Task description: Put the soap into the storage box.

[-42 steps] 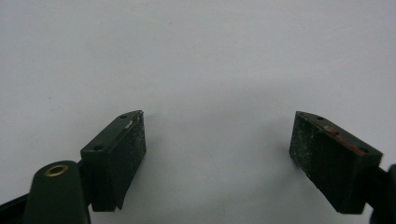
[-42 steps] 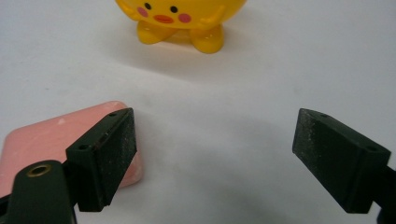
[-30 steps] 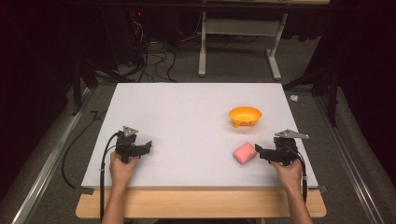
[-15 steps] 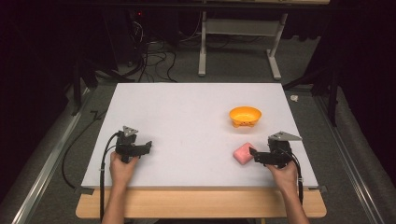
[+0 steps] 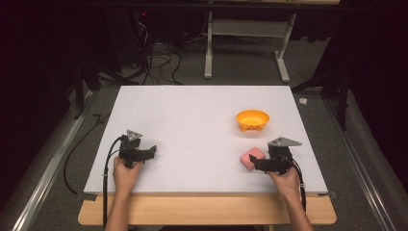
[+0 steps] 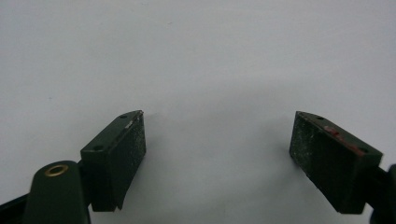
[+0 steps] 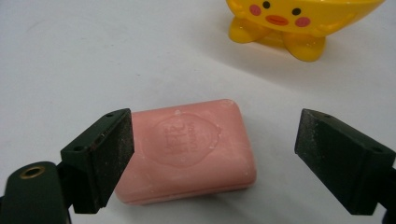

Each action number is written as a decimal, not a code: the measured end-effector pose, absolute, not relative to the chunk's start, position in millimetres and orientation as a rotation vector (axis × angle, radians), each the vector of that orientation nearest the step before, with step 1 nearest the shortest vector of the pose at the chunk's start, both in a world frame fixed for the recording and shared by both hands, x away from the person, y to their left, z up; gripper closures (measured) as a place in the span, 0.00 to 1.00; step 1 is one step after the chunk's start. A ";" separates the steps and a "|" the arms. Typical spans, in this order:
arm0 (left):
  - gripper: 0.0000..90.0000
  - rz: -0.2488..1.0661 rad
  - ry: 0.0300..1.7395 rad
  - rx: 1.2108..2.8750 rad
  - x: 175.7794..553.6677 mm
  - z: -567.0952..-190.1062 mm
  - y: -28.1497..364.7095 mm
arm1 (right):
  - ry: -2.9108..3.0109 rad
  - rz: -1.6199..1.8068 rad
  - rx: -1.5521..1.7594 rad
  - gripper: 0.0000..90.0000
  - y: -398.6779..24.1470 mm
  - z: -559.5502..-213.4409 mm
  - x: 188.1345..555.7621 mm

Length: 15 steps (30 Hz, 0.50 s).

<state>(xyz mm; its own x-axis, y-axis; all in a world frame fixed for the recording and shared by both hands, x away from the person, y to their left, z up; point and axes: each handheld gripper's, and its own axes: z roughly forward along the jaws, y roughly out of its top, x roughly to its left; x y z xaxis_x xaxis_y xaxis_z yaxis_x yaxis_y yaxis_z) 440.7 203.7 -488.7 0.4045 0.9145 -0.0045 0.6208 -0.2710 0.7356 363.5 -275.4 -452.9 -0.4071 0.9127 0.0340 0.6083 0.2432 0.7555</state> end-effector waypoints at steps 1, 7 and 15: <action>0.21 0.567 1.304 1.999 440.7 -488.7 203.7 | 2.118 0.989 1.382 0.14 -272.5 -453.3 363.9; 0.21 0.567 1.304 1.999 440.7 -488.7 203.7 | 2.141 0.979 1.367 0.14 -265.5 -456.3 366.0; 0.21 0.567 1.304 1.998 440.7 -488.7 203.7 | 2.160 0.961 1.367 0.13 -260.4 -461.1 369.1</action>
<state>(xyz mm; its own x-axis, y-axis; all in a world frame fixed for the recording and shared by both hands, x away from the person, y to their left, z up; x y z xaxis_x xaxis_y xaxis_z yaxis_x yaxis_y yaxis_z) 440.7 203.7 -488.7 0.4043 0.9146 -0.0044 0.6207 -0.2708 0.7358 369.1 -260.4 -461.1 -0.4363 0.8995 0.0221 0.6186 0.2820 0.7334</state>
